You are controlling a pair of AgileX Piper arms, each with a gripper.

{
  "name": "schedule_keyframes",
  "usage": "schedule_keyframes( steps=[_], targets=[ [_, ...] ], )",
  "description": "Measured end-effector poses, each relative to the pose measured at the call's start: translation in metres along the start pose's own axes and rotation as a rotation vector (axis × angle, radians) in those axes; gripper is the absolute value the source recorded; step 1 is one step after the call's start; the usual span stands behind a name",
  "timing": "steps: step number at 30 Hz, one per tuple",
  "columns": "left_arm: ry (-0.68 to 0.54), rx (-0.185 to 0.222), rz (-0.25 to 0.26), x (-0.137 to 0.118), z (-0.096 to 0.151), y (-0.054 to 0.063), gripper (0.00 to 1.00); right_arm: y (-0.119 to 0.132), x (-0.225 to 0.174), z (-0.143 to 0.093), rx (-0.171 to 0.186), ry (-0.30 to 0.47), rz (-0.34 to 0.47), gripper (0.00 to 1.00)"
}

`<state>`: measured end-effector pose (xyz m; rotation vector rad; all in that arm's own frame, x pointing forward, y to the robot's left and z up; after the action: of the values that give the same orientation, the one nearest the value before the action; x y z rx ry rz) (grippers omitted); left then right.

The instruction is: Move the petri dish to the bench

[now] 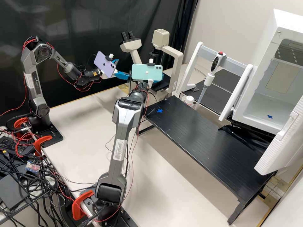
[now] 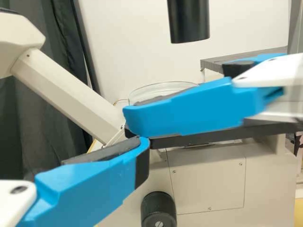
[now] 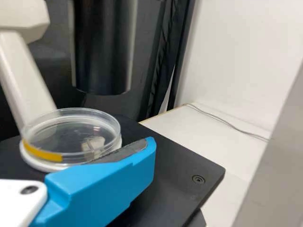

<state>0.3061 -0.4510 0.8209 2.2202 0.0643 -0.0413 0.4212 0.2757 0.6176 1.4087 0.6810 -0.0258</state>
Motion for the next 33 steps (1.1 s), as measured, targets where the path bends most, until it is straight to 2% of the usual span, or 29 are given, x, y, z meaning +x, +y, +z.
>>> schedule_keyframes(
  steps=[2,5,8,9,14,20,23,33],
  targets=[
    [0.000,0.000,0.000,0.000,0.000,0.000,1.00,0.000,0.008,0.000,0.011,-0.008,-0.009,1.00],
    [0.000,0.000,0.000,0.000,0.000,0.000,1.00,-0.001,0.015,0.000,0.000,-0.011,-0.017,1.00],
    [0.000,0.000,0.000,0.000,0.000,0.000,1.00,-0.002,0.021,0.001,0.008,-0.024,-0.025,1.00],
    [0.000,0.000,0.000,0.000,0.000,0.000,1.00,-0.001,0.022,0.000,0.014,-0.029,-0.025,0.00],
    [0.000,0.000,0.000,0.000,0.000,0.000,1.00,-0.004,0.026,-0.001,0.026,-0.038,-0.022,0.00],
    [0.000,0.000,0.000,0.000,0.000,0.000,1.00,-0.005,0.027,0.001,0.014,-0.052,-0.015,0.00],
    [0.000,0.000,0.000,0.000,0.000,0.000,1.00,-0.006,0.027,0.001,0.022,-0.056,-0.013,0.00],
    [0.000,0.000,0.000,0.000,0.000,0.000,1.00,-0.008,0.026,-0.001,0.010,-0.059,-0.016,0.00]
  ],
)
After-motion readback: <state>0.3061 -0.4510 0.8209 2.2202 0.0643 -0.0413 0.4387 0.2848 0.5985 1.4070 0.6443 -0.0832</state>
